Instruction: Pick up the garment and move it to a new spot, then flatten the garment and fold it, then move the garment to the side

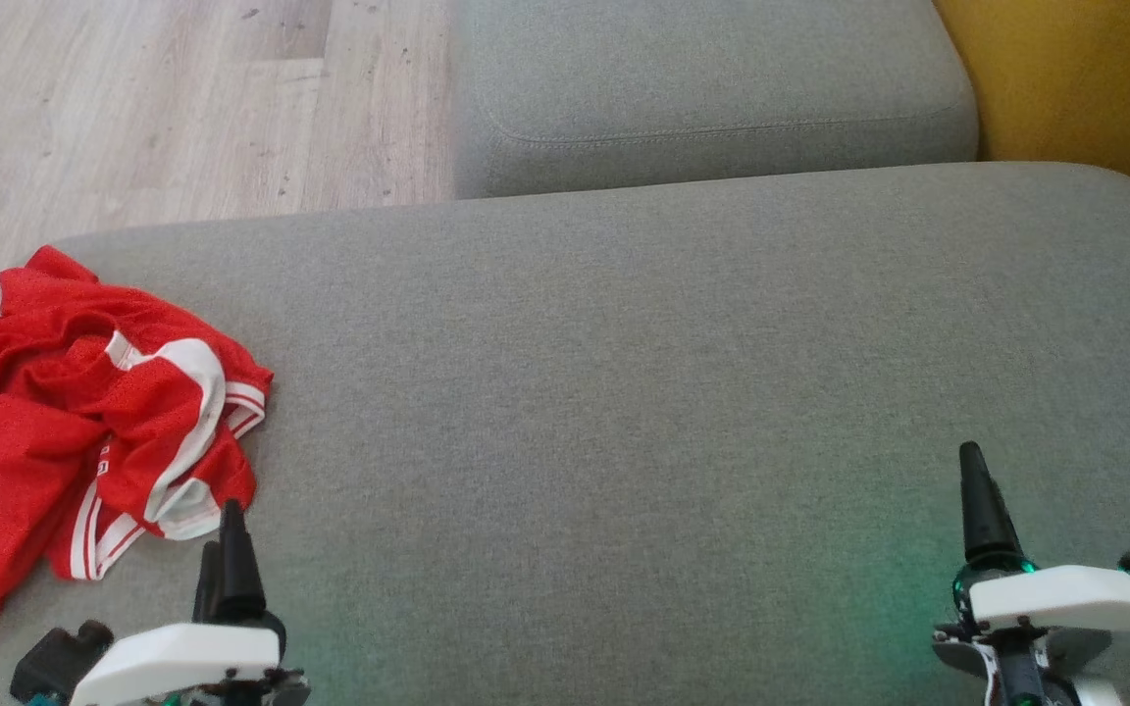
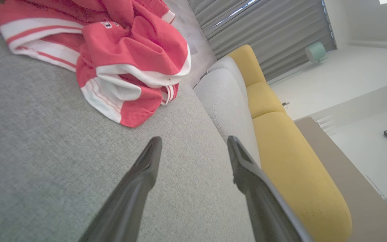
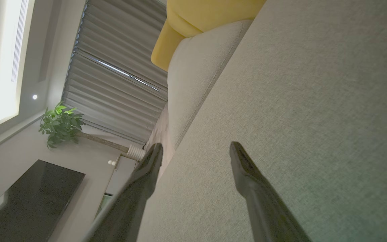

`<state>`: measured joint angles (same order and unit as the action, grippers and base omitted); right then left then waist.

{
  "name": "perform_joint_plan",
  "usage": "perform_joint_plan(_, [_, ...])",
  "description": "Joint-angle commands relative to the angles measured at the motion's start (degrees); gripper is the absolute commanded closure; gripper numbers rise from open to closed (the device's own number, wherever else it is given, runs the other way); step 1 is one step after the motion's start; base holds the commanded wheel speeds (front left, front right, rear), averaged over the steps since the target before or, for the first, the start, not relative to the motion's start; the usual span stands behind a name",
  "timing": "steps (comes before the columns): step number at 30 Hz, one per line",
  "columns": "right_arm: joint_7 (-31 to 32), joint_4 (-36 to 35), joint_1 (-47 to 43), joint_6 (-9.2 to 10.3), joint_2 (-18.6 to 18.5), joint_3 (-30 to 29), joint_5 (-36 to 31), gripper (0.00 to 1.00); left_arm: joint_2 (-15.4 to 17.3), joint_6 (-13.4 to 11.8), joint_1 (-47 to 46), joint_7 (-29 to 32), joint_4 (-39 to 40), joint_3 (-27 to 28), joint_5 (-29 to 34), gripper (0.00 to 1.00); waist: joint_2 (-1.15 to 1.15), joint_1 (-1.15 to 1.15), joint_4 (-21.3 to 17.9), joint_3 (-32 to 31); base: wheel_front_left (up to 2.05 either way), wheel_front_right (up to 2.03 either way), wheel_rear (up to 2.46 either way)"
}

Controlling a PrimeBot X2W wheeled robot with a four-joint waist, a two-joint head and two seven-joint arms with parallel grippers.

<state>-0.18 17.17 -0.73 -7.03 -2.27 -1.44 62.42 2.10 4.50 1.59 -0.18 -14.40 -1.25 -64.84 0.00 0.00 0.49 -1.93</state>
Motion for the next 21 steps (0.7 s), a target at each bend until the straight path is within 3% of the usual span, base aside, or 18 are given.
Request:
perform_joint_plan(1, [-0.88,-2.52,1.44,-0.16,-0.3,1.01,-2.23,0.0,0.46,-0.26,-1.46,-0.77,2.43,0.05,2.38,0.0,0.0,0.0,-0.02,0.01,0.0,0.0,0.0])
perform_joint_plan(21, [-4.25,-4.72,0.55,-0.23,-0.42,4.37,-17.61,0.0,0.54,-1.73,-0.76,-4.18,4.26,-2.79,18.02,0.0,0.0,0.0,0.5,-0.98,0.0,0.0,0.0])
